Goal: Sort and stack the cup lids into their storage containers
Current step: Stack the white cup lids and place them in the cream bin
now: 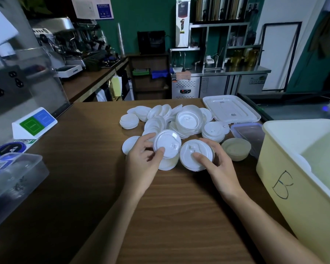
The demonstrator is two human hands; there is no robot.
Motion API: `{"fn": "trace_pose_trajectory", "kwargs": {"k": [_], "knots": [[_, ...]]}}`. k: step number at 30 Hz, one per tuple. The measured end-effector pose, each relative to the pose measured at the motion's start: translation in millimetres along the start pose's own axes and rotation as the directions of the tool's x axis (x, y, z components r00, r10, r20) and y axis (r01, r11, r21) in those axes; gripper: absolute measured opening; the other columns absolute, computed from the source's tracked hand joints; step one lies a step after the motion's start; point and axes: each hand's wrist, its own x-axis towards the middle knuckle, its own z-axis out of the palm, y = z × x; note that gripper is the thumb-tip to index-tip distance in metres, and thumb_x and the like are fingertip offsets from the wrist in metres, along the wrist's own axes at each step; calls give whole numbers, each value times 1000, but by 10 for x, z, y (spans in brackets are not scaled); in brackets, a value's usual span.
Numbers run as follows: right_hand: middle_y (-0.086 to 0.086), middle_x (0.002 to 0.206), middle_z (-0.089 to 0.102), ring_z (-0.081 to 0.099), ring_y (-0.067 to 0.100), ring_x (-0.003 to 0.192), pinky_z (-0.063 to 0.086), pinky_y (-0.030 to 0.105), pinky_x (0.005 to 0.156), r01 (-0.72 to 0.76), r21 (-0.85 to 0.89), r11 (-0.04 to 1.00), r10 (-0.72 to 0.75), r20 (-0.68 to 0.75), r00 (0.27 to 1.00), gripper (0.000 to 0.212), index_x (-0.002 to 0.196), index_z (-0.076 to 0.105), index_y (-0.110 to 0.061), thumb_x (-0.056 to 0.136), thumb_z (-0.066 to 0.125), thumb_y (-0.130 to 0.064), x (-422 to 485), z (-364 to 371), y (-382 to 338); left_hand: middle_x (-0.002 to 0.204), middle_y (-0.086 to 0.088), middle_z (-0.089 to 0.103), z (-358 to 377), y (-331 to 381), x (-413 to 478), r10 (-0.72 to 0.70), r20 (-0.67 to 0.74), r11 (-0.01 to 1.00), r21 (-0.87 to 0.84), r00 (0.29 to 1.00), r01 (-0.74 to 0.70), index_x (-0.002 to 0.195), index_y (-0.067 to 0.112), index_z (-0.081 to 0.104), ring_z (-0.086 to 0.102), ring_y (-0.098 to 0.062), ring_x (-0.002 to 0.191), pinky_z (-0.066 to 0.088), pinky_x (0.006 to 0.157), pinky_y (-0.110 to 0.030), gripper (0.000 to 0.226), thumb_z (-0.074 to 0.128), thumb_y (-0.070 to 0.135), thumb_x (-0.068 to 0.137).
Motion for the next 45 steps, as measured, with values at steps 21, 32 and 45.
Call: {"fn": "trace_pose_trajectory", "kwargs": {"k": [21, 32, 45], "knots": [[-10, 140, 65, 52, 16, 140, 40, 51, 120, 22, -87, 996, -19, 33, 999, 43, 130, 68, -45, 89, 65, -57, 31, 14, 73, 100, -14, 78, 182, -26, -94, -244, 218, 925, -240, 945, 294, 119, 13, 72, 78, -30, 94, 63, 79, -33, 42, 88, 15, 80], [-6, 141, 63, 54, 13, 138, 43, 44, 119, 28, -72, 997, -24, 66, 998, 48, 129, 68, -46, 85, 68, -66, 13, 27, 94, 84, -9, 72, 289, -20, -161, -214, 170, 965, -115, 962, 235, 98, 7, 68, 78, -32, 74, 65, 70, -40, 39, 95, 17, 72], [4, 128, 70, 63, 25, 126, 50, 47, 111, 47, -31, 998, -43, 96, 994, 39, 122, 72, -31, 84, 79, -40, 29, -7, 123, 98, 6, 78, 239, -65, -118, -57, 207, 998, -25, 977, 64, 105, 23, 76, 75, -14, 94, 62, 86, -48, 20, 83, 27, 87]]}}
